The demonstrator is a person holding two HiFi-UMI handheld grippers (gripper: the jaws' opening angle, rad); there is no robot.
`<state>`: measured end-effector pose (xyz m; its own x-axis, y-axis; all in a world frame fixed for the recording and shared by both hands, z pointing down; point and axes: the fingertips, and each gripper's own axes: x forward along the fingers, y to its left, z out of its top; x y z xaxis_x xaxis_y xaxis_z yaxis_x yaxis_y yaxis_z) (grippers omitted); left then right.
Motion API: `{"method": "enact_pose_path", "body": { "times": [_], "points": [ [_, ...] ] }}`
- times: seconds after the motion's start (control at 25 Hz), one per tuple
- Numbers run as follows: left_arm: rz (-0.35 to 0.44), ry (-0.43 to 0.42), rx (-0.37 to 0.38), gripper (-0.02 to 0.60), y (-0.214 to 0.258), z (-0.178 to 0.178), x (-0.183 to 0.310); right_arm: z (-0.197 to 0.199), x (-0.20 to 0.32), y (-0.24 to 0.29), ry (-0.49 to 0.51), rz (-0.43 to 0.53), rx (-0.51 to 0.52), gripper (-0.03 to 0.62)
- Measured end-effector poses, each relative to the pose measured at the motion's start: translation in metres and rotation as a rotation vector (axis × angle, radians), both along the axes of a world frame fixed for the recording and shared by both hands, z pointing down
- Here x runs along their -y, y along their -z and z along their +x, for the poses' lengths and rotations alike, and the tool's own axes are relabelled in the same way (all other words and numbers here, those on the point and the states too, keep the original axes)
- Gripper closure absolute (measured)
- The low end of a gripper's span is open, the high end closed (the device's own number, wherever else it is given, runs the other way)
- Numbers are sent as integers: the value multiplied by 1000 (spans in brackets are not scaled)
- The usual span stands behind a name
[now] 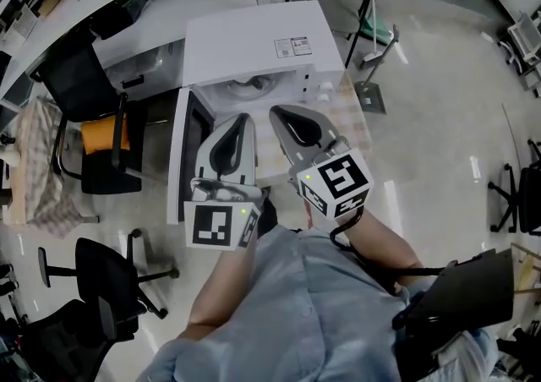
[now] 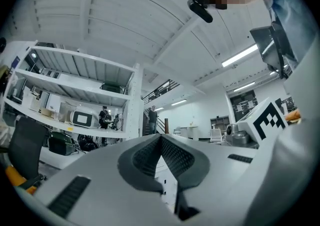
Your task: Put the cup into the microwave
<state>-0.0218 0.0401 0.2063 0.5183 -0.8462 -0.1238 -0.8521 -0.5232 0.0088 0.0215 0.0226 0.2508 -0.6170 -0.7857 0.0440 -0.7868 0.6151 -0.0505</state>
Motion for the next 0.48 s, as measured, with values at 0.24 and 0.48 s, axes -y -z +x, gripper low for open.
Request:
{"method": "enact_pose_path", "body": {
  "times": [0.24,0.48],
  "points": [
    [4,-7,2,577,1,-1,5,-3,5,1,2,3,3,592],
    [6,-1,-4,577,5,-4,12,-2,13,3,-3,1,7,592]
  ]
}}
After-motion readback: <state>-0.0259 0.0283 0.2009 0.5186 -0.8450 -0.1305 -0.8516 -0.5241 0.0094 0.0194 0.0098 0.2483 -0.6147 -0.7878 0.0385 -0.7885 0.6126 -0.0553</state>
